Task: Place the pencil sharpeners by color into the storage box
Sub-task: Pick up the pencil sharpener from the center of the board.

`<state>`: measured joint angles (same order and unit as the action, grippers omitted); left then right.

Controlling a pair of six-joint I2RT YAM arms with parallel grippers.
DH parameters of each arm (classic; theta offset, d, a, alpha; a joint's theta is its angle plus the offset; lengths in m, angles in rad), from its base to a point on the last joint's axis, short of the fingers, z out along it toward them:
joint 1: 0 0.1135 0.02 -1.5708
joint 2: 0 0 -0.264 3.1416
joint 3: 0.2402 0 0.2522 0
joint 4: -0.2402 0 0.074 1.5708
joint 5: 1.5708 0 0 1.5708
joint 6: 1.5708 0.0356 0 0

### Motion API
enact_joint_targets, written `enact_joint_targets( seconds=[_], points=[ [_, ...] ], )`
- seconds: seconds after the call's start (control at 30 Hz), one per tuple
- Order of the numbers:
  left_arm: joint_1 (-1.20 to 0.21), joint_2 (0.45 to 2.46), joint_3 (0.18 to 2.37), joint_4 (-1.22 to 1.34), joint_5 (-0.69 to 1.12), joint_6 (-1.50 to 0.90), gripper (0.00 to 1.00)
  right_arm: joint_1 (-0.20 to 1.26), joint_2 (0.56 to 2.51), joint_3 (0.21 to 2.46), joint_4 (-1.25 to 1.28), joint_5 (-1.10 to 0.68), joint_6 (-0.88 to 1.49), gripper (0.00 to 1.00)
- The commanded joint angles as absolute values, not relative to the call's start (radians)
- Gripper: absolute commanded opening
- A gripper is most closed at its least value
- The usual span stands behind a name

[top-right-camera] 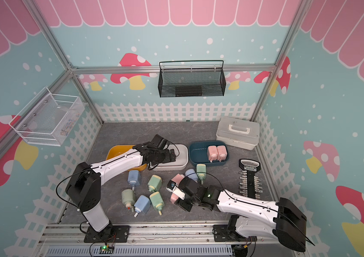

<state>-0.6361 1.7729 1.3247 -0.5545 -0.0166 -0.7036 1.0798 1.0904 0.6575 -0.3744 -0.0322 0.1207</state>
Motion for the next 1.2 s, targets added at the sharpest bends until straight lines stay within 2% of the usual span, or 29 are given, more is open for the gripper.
enact_joint_targets(
  seconds=[0.0,0.47,0.6,0.9,1.17],
  points=[
    [-0.632,1.778,1.342,-0.535,0.003,-0.695,0.99,1.061,1.019,0.640,-0.378,-0.034,0.094,0.00],
    [-0.637,1.801,1.388,-0.531,0.043,-0.707,0.99,0.881,0.832,0.685,-0.417,-0.080,0.132,0.00],
    [-0.640,1.808,1.400,-0.528,0.047,-0.706,0.99,0.844,0.853,0.716,-0.410,0.032,0.189,0.00],
    [-0.642,1.830,1.423,-0.523,0.064,-0.700,0.99,0.800,0.919,0.741,-0.328,0.168,0.255,0.00],
    [-0.644,1.861,1.458,-0.510,0.111,-0.693,0.99,0.705,0.943,0.746,-0.267,0.275,0.325,0.00]
  ],
)
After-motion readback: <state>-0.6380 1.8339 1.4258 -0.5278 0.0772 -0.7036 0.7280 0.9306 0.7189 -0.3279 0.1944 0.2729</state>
